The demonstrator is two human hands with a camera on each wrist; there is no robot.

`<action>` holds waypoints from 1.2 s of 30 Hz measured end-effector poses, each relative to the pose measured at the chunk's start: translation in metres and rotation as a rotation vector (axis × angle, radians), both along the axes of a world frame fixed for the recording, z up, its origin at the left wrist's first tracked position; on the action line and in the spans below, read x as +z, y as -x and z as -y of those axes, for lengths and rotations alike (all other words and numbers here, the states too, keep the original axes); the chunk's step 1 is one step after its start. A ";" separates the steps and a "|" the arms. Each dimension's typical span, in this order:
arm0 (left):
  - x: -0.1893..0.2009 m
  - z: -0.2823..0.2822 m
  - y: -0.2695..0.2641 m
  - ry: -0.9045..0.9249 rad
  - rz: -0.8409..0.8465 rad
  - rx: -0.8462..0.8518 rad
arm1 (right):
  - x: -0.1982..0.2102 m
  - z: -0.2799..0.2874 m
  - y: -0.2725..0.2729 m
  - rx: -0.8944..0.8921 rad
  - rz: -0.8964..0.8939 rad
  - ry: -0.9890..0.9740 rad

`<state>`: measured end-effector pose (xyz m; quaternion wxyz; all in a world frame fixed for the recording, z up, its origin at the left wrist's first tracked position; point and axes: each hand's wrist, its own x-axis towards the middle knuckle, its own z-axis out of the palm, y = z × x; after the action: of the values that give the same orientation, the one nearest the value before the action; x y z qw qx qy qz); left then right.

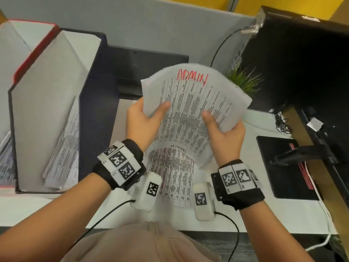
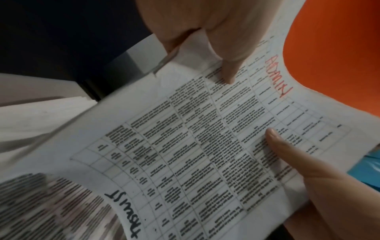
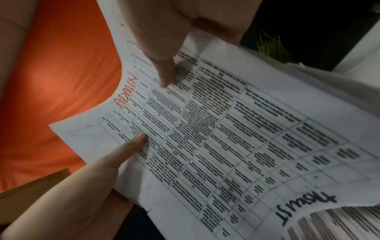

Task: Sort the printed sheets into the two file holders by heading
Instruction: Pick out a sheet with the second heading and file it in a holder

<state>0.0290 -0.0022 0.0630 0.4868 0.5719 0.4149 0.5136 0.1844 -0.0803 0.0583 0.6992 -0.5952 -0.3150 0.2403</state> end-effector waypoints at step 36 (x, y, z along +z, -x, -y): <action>0.068 -0.056 0.206 0.294 -0.868 0.404 | -0.130 0.022 -0.035 0.108 0.561 0.857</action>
<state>-0.1769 0.0541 0.1307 0.2356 0.5665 0.7496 0.2485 0.2193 -0.1022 -0.0718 0.2677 -0.8526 -0.3939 0.2149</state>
